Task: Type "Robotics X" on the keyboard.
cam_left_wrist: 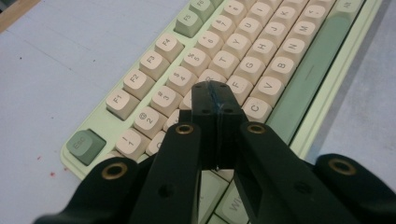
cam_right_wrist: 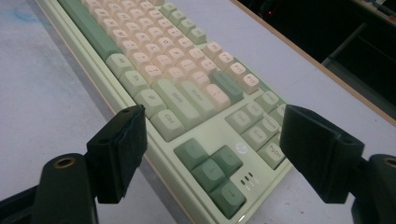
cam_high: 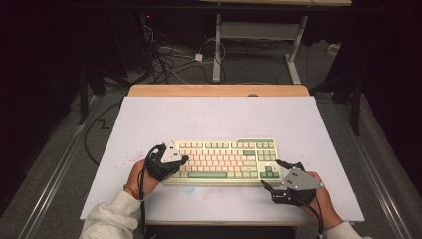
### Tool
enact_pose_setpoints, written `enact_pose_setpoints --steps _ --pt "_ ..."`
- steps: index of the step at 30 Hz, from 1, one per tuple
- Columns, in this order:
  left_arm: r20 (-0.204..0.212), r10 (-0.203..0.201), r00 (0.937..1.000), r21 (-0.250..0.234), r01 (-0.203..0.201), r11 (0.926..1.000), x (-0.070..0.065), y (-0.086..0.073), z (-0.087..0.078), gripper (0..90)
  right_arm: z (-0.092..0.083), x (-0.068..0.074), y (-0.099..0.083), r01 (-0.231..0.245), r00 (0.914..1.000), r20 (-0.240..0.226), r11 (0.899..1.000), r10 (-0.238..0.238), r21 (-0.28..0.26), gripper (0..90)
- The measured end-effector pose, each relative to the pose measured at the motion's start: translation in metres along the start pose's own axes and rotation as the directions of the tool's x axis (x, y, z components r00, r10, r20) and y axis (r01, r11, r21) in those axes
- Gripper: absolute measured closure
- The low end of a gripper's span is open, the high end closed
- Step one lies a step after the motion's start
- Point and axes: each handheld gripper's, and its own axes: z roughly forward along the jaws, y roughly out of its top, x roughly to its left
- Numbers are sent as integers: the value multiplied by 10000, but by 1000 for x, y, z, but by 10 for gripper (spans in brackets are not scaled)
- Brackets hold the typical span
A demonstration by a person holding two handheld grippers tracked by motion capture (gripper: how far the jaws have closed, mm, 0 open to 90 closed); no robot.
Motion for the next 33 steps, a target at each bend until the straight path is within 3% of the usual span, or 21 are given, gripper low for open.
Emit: enact_pose_setpoints --steps 27,33 --pt "121 15 9999 709 -24 9975 2 -2 19 878 3 2 -1 151 9999 -86 9997 -150 190 242" --pt "37 78 10000 648 -80 9979 2 -3 18 878 3 2 -1 203 9997 -130 9994 -200 270 242"
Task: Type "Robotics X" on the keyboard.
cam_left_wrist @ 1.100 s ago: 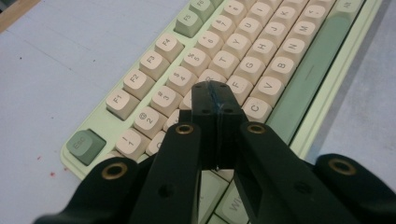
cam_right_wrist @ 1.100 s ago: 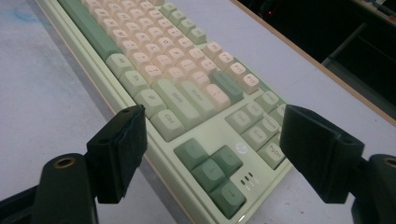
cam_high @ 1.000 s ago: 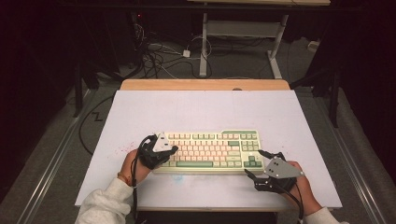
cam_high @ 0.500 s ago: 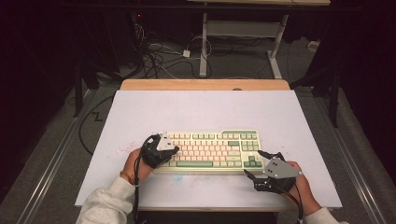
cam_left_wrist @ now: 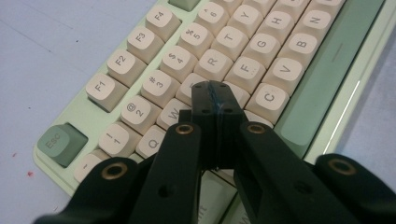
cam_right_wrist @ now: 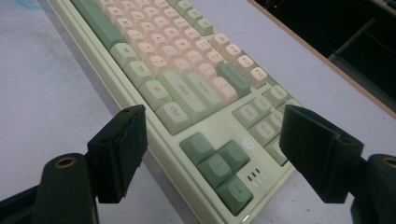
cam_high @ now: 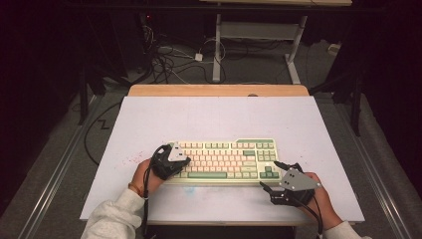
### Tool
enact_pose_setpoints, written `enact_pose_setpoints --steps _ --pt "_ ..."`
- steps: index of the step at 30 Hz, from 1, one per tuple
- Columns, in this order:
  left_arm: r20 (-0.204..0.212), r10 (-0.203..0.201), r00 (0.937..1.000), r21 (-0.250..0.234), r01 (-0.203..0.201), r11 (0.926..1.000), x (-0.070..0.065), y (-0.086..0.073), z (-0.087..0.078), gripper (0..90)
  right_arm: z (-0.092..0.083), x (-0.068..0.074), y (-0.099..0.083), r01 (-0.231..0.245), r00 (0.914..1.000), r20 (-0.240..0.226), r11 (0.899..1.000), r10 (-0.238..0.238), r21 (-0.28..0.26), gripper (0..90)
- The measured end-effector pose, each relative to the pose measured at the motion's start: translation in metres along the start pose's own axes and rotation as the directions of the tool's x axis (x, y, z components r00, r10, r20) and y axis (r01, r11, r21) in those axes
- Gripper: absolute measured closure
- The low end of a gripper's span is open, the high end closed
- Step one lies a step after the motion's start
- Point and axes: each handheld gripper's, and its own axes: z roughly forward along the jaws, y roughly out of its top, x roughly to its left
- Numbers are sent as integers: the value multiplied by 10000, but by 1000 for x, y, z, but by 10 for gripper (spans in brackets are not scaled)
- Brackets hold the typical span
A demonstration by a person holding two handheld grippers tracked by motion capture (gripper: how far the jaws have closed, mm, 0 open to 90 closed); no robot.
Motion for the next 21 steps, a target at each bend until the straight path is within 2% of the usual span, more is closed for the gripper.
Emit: enact_pose_setpoints --steps 11,21 --pt "-163 103 9998 -260 -107 9996 -1 2 -6 876 -1 0 0 -15 10000 51 10000 15 -39 242" --pt "-377 136 9992 -706 -162 9974 -2 4 -14 852 -1 -1 0 -21 10000 41 10000 22 -49 242"
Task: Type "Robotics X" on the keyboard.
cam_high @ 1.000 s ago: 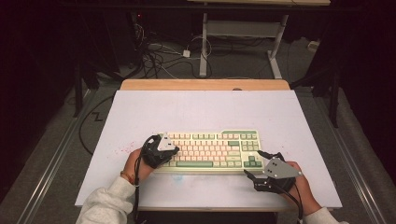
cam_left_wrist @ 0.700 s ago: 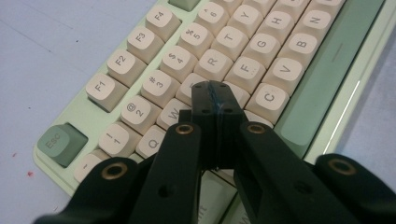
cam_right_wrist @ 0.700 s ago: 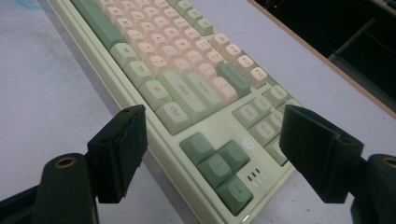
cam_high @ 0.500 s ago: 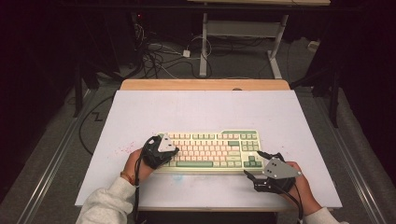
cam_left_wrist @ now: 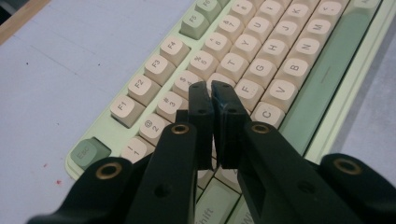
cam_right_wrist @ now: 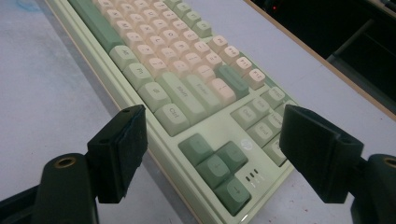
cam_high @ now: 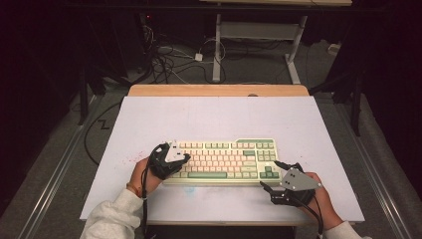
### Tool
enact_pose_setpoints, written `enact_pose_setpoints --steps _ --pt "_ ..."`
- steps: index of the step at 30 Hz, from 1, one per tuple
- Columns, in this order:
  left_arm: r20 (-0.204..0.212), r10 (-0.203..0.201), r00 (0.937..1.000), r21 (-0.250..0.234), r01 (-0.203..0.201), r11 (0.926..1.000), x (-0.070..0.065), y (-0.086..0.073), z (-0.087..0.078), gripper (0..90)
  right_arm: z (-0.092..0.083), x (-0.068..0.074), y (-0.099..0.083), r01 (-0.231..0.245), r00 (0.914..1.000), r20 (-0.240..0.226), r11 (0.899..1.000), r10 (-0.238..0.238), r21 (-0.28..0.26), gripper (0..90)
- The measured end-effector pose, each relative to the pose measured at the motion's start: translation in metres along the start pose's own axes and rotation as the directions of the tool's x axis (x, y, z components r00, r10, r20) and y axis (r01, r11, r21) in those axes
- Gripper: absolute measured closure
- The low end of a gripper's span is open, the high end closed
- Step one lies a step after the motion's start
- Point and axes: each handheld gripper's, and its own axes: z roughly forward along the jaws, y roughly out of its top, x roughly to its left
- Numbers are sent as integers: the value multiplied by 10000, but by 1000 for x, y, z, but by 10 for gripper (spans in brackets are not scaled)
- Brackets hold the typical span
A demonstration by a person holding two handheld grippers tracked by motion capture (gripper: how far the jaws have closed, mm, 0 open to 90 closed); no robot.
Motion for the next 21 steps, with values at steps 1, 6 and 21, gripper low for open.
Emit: enact_pose_setpoints --steps 1,6,21 --pt "-24 5 10000 -29 -5 10000 0 0 -1 852 0 0 0 -9 10000 -4 10000 9 -4 242" --pt "-137 64 9999 -283 -68 9996 0 1 -5 831 0 0 0 -27 10000 -5 10000 27 -20 242" --pt "-655 91 9978 -876 -148 9960 -2 -1 -12 396 -1 -1 0 -70 10000 24 10000 70 -21 242"
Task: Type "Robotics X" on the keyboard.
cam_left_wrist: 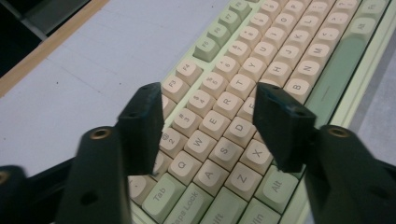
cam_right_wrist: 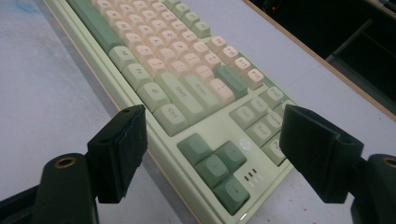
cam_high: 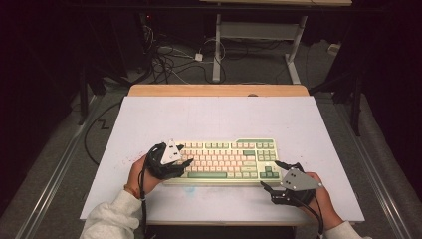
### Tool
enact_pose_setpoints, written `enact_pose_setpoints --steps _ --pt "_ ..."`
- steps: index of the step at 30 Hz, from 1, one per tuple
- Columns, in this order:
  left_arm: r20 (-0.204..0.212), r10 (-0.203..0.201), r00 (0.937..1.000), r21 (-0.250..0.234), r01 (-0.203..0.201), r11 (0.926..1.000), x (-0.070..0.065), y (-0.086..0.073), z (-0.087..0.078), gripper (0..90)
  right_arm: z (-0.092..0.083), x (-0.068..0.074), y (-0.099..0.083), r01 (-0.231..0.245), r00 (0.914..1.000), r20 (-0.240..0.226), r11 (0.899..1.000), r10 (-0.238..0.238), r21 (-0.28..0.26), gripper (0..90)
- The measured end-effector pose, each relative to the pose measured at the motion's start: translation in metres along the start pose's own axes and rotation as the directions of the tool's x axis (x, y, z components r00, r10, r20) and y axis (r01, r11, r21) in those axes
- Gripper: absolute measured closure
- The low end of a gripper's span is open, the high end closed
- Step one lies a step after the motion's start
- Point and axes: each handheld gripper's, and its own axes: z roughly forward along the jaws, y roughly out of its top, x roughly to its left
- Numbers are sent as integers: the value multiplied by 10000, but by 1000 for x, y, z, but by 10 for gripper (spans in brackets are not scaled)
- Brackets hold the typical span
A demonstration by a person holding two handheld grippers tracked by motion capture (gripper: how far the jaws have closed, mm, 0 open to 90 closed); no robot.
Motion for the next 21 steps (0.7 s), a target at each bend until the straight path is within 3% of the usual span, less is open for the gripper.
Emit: enact_pose_setpoints --steps 2,6,14,21 --pt "-283 183 9994 -98 -186 9998 -2 0 -1 276 0 -1 0 -11 10000 -5 10000 11 -18 242" --pt "-416 116 9991 -273 -128 9995 -4 -1 -2 214 -1 -1 0 -30 10000 22 10000 30 -60 242" --pt "-533 -21 9986 -824 -23 9966 -6 -5 -9 166 -2 -3 0 -285 9996 -67 9995 284 -156 244" --pt "-727 34 9973 -1198 -121 9927 -8 -10 -20 181 -4 -7 0 -602 9981 -142 9978 598 -278 249"
